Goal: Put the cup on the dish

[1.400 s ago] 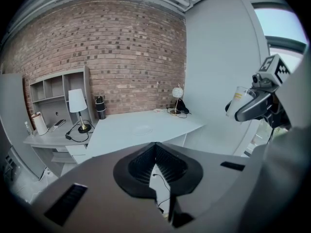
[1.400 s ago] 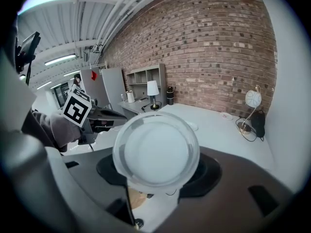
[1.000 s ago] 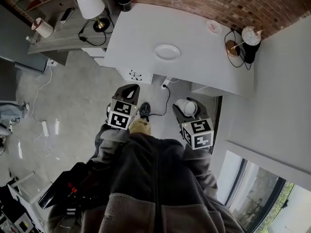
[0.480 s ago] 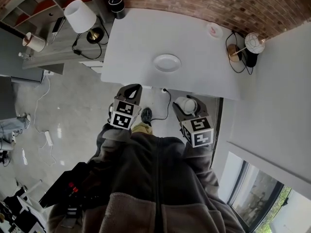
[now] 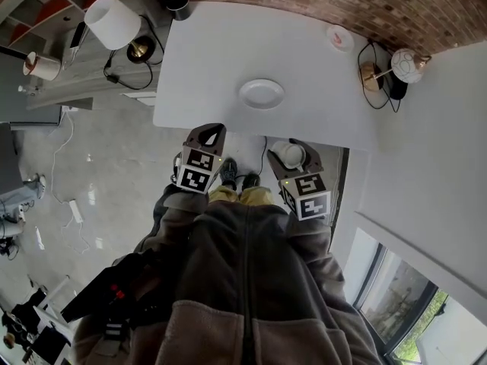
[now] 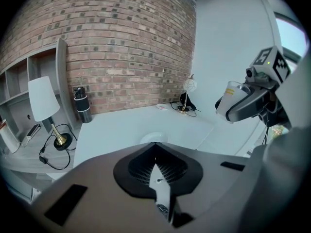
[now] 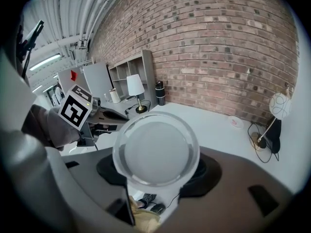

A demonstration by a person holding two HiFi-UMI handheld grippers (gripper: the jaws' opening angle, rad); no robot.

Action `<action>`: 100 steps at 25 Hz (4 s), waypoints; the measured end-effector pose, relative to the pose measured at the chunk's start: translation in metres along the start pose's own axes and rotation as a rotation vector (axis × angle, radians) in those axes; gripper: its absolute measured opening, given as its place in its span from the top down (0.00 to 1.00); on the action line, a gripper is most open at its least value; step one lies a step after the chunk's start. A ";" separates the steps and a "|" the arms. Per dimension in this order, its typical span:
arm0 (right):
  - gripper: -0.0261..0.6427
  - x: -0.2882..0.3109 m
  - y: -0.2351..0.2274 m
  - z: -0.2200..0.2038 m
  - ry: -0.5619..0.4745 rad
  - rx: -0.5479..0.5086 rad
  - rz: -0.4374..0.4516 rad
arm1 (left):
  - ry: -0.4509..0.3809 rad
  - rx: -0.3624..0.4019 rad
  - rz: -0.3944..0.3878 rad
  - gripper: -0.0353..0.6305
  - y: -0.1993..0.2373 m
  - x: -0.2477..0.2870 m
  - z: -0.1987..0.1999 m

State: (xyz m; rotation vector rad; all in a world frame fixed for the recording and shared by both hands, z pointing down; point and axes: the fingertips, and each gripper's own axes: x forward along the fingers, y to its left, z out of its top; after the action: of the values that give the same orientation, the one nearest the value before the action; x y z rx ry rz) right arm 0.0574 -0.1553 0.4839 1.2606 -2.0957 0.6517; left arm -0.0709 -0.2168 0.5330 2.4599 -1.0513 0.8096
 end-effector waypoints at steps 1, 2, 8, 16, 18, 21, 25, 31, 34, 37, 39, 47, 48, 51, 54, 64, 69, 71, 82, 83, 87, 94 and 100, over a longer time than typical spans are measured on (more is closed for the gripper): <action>0.58 0.005 -0.002 -0.001 0.002 -0.004 0.007 | 0.006 -0.004 0.004 0.94 0.001 0.004 -0.002; 0.58 0.010 -0.005 -0.004 0.003 -0.011 0.015 | 0.013 -0.008 0.008 0.94 0.001 0.008 -0.003; 0.58 0.041 -0.024 -0.019 0.028 -0.039 0.058 | 0.020 -0.015 0.050 0.94 0.007 0.030 -0.004; 0.58 0.103 -0.046 -0.025 0.027 -0.110 0.115 | 0.034 -0.030 0.086 0.94 0.020 0.065 -0.018; 0.58 0.118 -0.053 -0.028 0.029 -0.120 0.118 | 0.048 -0.034 0.095 0.94 0.023 0.074 -0.023; 0.58 0.142 -0.063 -0.034 0.044 -0.128 0.122 | 0.061 -0.049 0.103 0.94 0.028 0.084 -0.031; 0.58 0.170 -0.075 -0.039 0.063 -0.137 0.126 | 0.086 -0.076 0.112 0.94 0.035 0.095 -0.044; 0.58 0.204 -0.091 -0.043 0.060 -0.152 0.106 | 0.113 -0.085 0.114 0.94 0.042 0.109 -0.058; 0.58 0.220 -0.095 -0.042 0.077 -0.151 0.109 | 0.114 -0.103 0.111 0.94 0.046 0.117 -0.060; 0.58 0.236 -0.097 -0.040 0.087 -0.159 0.122 | 0.121 -0.118 0.110 0.94 0.048 0.122 -0.064; 0.58 0.245 -0.099 -0.041 0.090 -0.167 0.124 | 0.129 -0.126 0.110 0.94 0.049 0.124 -0.068; 0.58 0.277 -0.111 -0.044 0.111 -0.191 0.108 | 0.155 -0.153 0.110 0.94 0.054 0.127 -0.085; 0.58 0.280 -0.112 -0.044 0.114 -0.192 0.108 | 0.157 -0.155 0.110 0.94 0.054 0.127 -0.086; 0.58 0.287 -0.113 -0.048 0.125 -0.195 0.108 | 0.162 -0.159 0.108 0.94 0.053 0.126 -0.091; 0.58 0.291 -0.112 -0.050 0.132 -0.194 0.109 | 0.167 -0.166 0.111 0.94 0.054 0.124 -0.094; 0.58 0.302 -0.116 -0.053 0.171 -0.201 0.085 | 0.171 -0.180 0.126 0.94 0.060 0.119 -0.100; 0.58 0.304 -0.116 -0.055 0.171 -0.204 0.078 | 0.169 -0.182 0.134 0.94 0.063 0.116 -0.102; 0.58 0.304 -0.114 -0.054 0.163 -0.207 0.080 | 0.170 -0.183 0.135 0.94 0.063 0.115 -0.104; 0.47 0.284 -0.115 -0.040 0.039 -0.195 0.105 | 0.151 -0.175 0.143 0.94 0.059 0.106 -0.098; 0.47 0.274 -0.114 -0.036 0.016 -0.197 0.102 | 0.142 -0.174 0.146 0.94 0.059 0.103 -0.094; 0.47 0.215 -0.113 -0.003 -0.109 -0.178 0.044 | 0.072 -0.172 0.161 0.94 0.060 0.087 -0.061; 0.64 0.108 -0.108 0.067 -0.296 -0.050 0.003 | -0.128 -0.140 0.183 0.94 0.051 0.052 0.044; 0.92 0.034 -0.119 0.127 -0.455 -0.025 -0.075 | -0.287 -0.043 0.151 0.94 0.036 0.029 0.141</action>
State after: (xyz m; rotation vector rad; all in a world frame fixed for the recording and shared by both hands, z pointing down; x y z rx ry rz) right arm 0.1213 -0.3120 0.4315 1.5794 -2.3886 0.3223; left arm -0.0296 -0.3285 0.4442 2.5345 -1.3534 0.4768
